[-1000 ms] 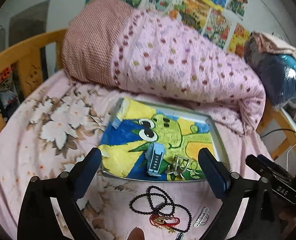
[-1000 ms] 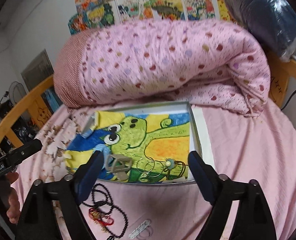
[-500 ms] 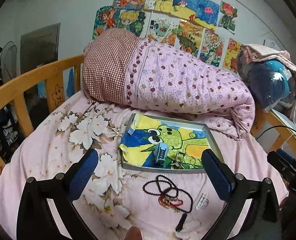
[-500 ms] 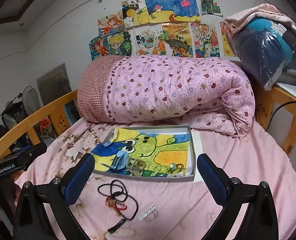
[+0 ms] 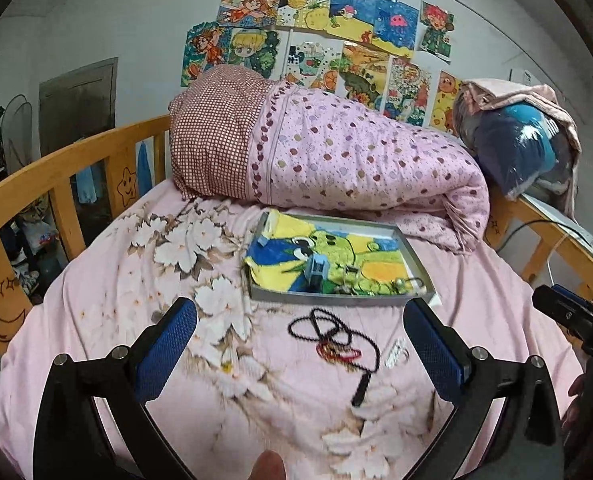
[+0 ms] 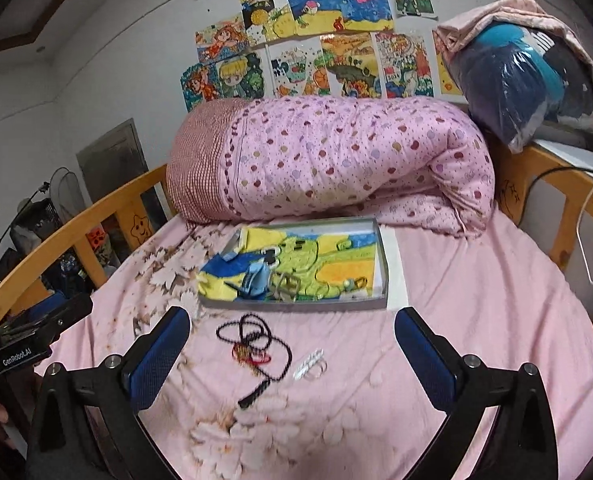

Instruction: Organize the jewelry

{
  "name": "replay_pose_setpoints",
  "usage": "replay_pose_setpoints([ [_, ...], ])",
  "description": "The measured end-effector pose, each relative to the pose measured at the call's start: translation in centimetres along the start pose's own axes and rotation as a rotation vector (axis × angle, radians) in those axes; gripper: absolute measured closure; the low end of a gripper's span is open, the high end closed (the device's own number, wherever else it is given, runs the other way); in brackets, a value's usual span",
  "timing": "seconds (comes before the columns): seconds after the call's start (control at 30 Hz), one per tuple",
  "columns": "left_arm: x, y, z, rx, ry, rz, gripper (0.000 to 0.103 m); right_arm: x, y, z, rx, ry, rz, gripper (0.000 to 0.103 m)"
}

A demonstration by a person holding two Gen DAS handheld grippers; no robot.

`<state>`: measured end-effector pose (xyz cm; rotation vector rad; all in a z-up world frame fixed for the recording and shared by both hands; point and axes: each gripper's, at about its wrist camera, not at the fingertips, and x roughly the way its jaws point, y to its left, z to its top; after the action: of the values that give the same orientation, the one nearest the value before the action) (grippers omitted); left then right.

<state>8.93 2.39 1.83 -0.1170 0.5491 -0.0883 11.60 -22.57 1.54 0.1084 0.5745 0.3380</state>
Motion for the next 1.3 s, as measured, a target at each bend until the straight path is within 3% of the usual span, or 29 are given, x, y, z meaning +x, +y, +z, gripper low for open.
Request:
replay_pose_setpoints([
  [0.33, -0.8, -0.6, -2.9, 0.025, 0.052, -0.019, 0.002, -1.5, -0.6, -2.5, 0.040, 0.095, -0.044, 0.000],
  [0.67, 0.9, -1.0, -4.9, 0.037, 0.189, -0.034, 0.002, -0.6, -1.3, -4.6, 0.074, 0.227, -0.076, 0.000],
  [1.07, 3.1, -1.9, -6.2, 0.080, 0.312, -0.058, 0.002, 1.8, -2.5, -4.5, 0.145, 0.314, -0.100, 0.000],
  [1.3, 5.5, -2.9, -6.7, 0.113, 0.380, -0.097, 0.002, 4.1, -4.5, -3.5, 0.181, 0.384, -0.057, 0.000],
])
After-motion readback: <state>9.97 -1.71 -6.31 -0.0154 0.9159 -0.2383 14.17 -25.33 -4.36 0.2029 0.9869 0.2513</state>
